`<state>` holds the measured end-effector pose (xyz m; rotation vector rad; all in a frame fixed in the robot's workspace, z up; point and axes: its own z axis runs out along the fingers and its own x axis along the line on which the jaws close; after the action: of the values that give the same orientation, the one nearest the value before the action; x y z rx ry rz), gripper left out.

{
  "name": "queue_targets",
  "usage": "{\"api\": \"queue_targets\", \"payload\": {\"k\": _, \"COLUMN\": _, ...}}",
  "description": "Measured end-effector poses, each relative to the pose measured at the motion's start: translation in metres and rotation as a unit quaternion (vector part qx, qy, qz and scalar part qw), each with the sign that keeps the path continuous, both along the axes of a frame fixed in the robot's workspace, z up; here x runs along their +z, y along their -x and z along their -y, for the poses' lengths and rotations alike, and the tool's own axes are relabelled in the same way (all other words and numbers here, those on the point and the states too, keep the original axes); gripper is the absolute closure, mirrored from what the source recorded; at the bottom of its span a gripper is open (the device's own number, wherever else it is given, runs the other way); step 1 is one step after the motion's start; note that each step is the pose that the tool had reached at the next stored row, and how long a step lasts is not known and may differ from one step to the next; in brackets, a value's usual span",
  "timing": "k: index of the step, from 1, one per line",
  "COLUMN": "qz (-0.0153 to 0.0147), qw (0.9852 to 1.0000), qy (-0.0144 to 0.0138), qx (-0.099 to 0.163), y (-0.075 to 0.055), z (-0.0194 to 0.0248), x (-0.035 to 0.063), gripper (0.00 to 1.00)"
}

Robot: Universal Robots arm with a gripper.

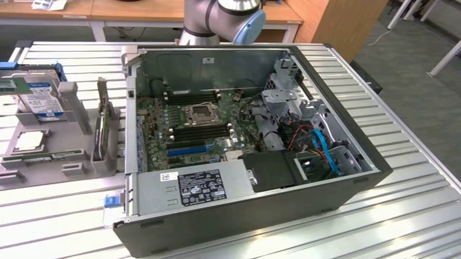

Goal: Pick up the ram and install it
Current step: 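Pick up the ram and move it above insertion slot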

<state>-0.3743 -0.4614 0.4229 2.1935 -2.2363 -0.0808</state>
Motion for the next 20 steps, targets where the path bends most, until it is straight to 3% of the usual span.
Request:
{"api": "queue_targets", "payload": {"k": 11, "qz": 0.0, "qw": 1.0, "qy": 0.0, "qx": 0.0, "y": 0.0, "z": 0.0, "x": 0.0168, "gripper": 0.88}}
{"api": "queue_targets", "payload": {"k": 20, "qz": -0.0001, "qw": 1.0, "qy": 0.0001, "qx": 0.0, "y": -0.001, "z": 0.0, "x": 0.0175, "gripper": 0.88}}
